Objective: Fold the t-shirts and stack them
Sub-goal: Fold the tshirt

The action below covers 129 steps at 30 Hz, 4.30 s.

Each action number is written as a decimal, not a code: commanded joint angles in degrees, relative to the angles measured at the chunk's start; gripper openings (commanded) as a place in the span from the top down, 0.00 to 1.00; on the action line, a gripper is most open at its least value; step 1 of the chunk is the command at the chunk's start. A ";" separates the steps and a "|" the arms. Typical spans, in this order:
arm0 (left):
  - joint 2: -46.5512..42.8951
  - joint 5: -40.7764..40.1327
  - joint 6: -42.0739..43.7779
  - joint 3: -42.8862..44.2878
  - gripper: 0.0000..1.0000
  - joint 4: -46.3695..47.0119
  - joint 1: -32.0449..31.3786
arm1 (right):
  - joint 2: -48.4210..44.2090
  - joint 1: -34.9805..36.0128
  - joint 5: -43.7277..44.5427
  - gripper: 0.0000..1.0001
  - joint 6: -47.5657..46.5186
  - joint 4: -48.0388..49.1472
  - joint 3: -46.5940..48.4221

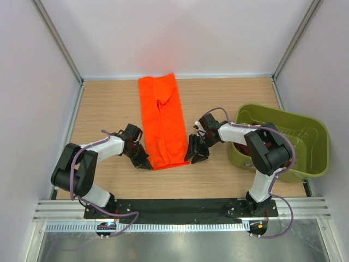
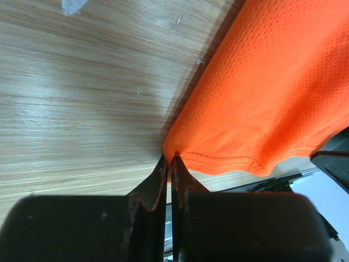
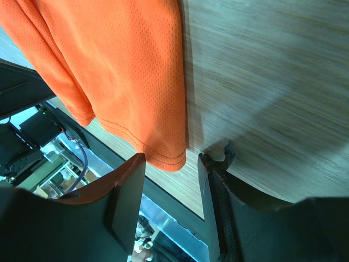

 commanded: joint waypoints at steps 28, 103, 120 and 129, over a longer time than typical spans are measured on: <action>-3.80 -11.71 5.07 -6.80 1.00 -2.72 -0.01 | -1.09 7.05 9.78 0.99 -0.43 8.03 -9.05; 38.65 -19.35 24.32 73.26 0.77 -20.56 5.96 | 37.13 -7.26 11.89 0.84 -3.16 -20.61 72.13; 14.31 -8.65 31.88 46.07 0.51 -13.98 6.05 | 20.03 -8.93 10.23 0.32 -7.28 -22.22 54.00; 14.29 -5.55 31.09 35.38 0.48 -8.79 6.14 | 17.10 -8.40 5.74 0.32 -6.58 -15.44 39.91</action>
